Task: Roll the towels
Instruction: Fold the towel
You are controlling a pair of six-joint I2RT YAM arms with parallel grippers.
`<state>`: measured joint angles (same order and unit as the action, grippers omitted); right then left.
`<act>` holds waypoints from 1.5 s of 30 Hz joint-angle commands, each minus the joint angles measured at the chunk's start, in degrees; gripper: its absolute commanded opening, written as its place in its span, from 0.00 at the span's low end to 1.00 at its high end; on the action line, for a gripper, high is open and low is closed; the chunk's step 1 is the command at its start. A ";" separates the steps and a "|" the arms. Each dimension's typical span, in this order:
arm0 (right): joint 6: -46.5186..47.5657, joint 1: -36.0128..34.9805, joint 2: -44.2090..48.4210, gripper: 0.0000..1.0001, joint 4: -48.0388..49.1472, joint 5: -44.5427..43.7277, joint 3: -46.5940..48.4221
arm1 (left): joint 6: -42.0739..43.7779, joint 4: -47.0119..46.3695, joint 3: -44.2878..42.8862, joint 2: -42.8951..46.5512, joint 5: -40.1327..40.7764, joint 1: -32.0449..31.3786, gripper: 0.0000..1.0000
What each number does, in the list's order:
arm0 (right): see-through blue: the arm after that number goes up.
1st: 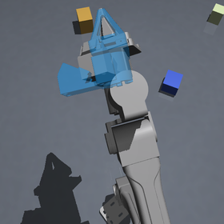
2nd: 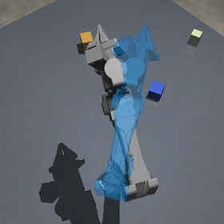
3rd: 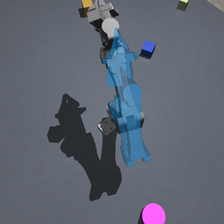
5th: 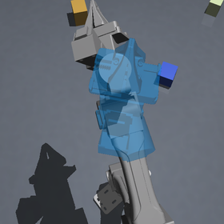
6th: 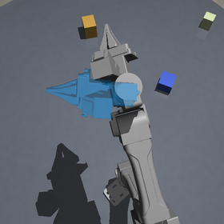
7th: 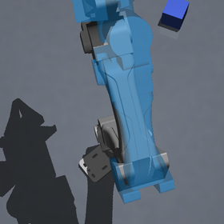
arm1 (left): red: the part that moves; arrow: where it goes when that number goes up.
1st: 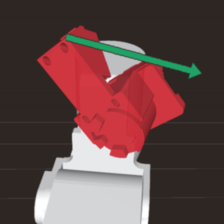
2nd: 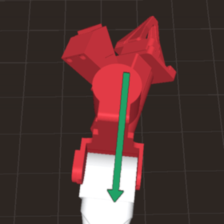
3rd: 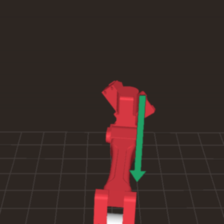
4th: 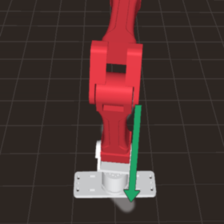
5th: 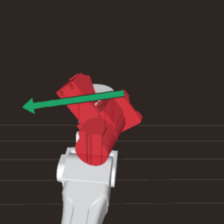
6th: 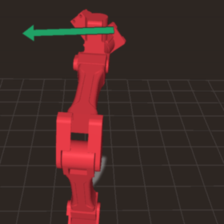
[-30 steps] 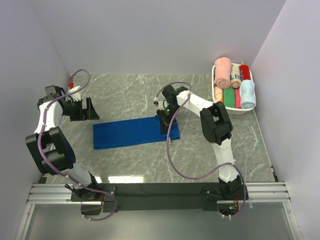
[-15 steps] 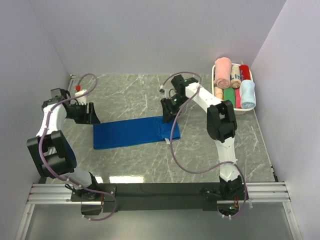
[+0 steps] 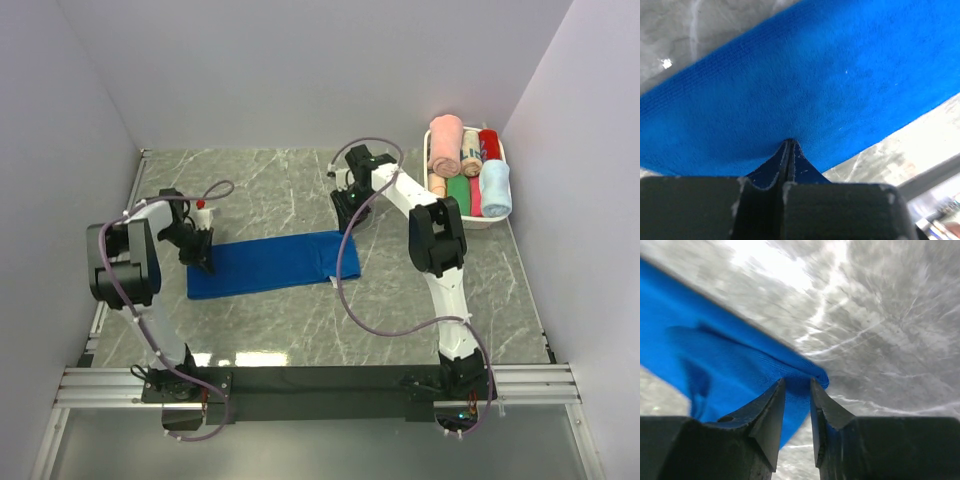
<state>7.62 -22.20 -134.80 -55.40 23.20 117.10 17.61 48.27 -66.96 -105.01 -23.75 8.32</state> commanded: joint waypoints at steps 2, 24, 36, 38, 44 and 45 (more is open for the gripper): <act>2.92 -0.83 0.15 0.31 1.43 -4.13 -4.93 | -3.45 -2.48 -4.84 -5.28 3.62 -1.02 0.01; 4.08 -5.50 25.20 0.24 2.22 21.71 -36.68 | -2.84 -7.74 -50.75 -23.42 -2.01 -10.25 0.31; -1.29 -3.73 15.98 0.31 6.27 20.65 -30.53 | -15.58 -1.25 -37.28 -18.38 5.28 -14.03 0.00; -1.38 -3.65 14.84 0.31 6.35 20.92 -30.96 | -16.63 -0.90 -37.19 -20.49 5.91 -14.29 0.00; -1.64 -4.43 13.34 0.26 7.31 23.99 -34.30 | -16.38 -3.71 -37.89 -23.57 6.96 -15.69 0.00; -1.90 -4.78 13.25 0.26 7.67 24.69 -34.83 | -16.11 -3.62 -39.29 -25.14 7.05 -15.96 0.00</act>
<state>6.50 -25.87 -121.54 -48.71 44.31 83.55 2.11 45.25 -103.98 -129.34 -18.24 -6.96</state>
